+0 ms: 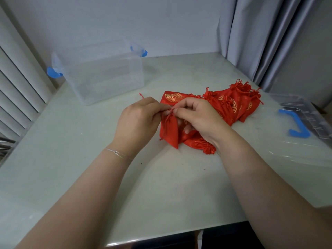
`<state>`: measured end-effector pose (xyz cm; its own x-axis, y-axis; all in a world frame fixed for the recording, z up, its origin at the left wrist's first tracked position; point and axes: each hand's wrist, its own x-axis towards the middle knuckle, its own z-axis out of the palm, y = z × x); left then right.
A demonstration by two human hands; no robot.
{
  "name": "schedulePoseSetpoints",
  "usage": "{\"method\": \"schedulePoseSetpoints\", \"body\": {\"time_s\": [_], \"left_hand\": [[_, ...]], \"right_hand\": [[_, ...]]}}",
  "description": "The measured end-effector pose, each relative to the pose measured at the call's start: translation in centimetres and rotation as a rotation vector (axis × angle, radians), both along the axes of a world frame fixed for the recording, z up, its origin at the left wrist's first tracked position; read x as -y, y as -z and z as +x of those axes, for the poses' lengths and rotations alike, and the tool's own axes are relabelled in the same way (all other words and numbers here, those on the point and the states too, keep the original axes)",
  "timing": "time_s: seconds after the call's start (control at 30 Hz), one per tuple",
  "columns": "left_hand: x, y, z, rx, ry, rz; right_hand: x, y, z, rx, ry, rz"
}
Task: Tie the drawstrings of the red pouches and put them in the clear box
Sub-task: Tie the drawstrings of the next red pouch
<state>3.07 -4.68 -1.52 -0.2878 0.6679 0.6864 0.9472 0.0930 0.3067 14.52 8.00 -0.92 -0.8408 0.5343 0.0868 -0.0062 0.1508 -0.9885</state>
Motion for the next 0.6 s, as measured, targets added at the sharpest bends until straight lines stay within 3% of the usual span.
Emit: {"method": "schedulePoseSetpoints", "body": {"time_s": [0.17, 0.43, 0.5, 0.6], "left_hand": [[0.1, -0.2, 0.1, -0.058, -0.072, 0.040], [0.2, -1.0, 0.8, -0.227, 0.091, 0.109], [0.1, -0.7, 0.8, -0.130, 0.125, 0.100], [0.2, -0.6, 1.2, 0.332, 0.202, 0.072]], "right_hand": [[-0.2, -0.2, 0.0, -0.014, 0.068, -0.062], [-0.4, 0.4, 0.0, 0.112, 0.083, 0.304], [-0.2, 0.5, -0.1, 0.115, 0.082, 0.315], [0.3, 0.5, -0.3, 0.113, 0.039, 0.136]]}}
